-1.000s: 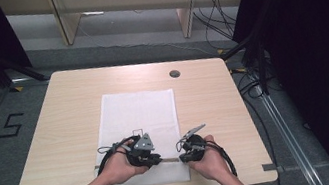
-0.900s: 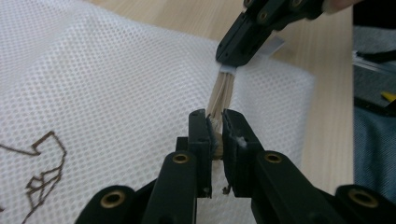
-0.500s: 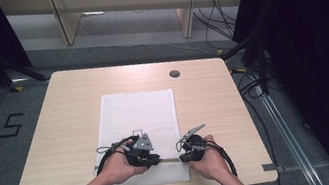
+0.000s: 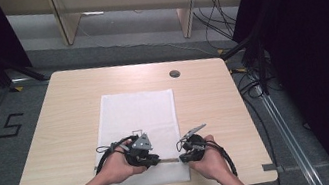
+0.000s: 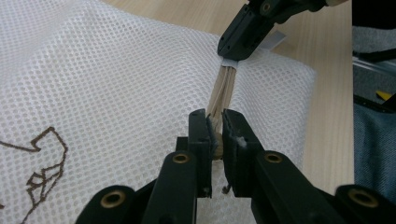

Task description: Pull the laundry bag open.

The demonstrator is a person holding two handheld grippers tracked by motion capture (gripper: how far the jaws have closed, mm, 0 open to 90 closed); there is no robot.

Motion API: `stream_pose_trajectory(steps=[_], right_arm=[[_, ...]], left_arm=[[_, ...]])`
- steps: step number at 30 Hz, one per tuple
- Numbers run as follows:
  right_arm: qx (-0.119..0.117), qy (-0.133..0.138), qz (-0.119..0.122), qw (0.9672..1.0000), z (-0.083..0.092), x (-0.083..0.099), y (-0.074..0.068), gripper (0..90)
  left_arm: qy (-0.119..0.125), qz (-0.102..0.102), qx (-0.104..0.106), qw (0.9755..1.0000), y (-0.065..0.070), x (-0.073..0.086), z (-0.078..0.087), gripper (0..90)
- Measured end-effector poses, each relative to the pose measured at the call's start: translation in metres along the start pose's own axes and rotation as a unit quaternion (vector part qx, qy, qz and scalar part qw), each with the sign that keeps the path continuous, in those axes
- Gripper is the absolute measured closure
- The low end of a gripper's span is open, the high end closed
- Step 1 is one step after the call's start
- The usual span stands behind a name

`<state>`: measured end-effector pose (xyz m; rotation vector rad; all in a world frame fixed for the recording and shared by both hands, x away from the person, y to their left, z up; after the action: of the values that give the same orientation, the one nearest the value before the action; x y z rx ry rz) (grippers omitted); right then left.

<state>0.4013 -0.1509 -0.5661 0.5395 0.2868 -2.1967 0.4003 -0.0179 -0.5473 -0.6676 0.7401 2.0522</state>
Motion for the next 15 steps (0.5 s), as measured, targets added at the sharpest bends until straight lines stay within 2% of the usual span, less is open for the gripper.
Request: stream_pose_trajectory(steps=[1,2,5,7,9,11,12,13,14,15], right_arm=[[-0.002,-0.004,-0.009,0.9999,0.0007,0.0006,-0.0015,90.0],[-0.005,-0.005,-0.008,0.9999,0.0006,0.0006,-0.0017,90.0],[-0.004,-0.005,-0.012,0.9999,0.0009,0.0008,-0.002,90.0],[-0.004,-0.005,-0.012,0.9999,0.0009,0.0008,-0.002,90.0],[-0.004,-0.005,-0.012,0.9999,0.0009,0.0009,-0.002,90.0],[-0.004,-0.005,-0.012,0.9999,0.0009,0.0009,-0.002,90.0],[-0.003,-0.005,-0.012,0.9999,0.0009,0.0009,-0.002,90.0],[-0.004,-0.005,-0.013,0.9999,0.001,0.001,-0.0021,90.0],[-0.004,-0.005,-0.013,0.9999,0.001,0.001,-0.002,90.0],[-0.003,-0.005,-0.014,0.9999,0.0009,0.0009,-0.002,90.0]], left_arm=[[0.002,0.015,0.003,0.9999,0.0013,0.0005,-0.0001,82.0],[-0.002,0.007,-0.001,1.0,0.0002,0.0011,0.0003,82.0],[0.0,0.009,-0.001,1.0,0.0008,0.0012,0.0006,82.0],[0.0,0.002,0.001,1.0,0.0006,0.0007,0.0006,82.0],[0.003,0.009,0.002,1.0,0.0017,0.0006,0.0009,82.0],[0.0,-0.002,-0.001,1.0,0.0006,0.0008,0.0018,82.0],[0.003,0.009,0.002,1.0,0.0013,0.001,0.0023,82.0],[0.0,0.001,-0.001,1.0,-0.0005,0.0013,0.0031,82.0],[0.004,0.012,0.003,0.9999,0.0009,0.0016,0.0035,82.0],[0.003,0.006,0.002,1.0,0.0003,0.0019,0.0041,82.0]])
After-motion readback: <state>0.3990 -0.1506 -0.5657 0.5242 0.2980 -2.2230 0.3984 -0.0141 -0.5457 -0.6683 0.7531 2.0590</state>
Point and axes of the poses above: each handheld gripper's, and its own axes: z roughly backward along the jaws, x roughly out of its underside, y roughly to its right, the point moved 9 cm from there along -z, roughly forward along the jaws, and after that the axes turned 13 degrees about z, right-handed, at the moved point
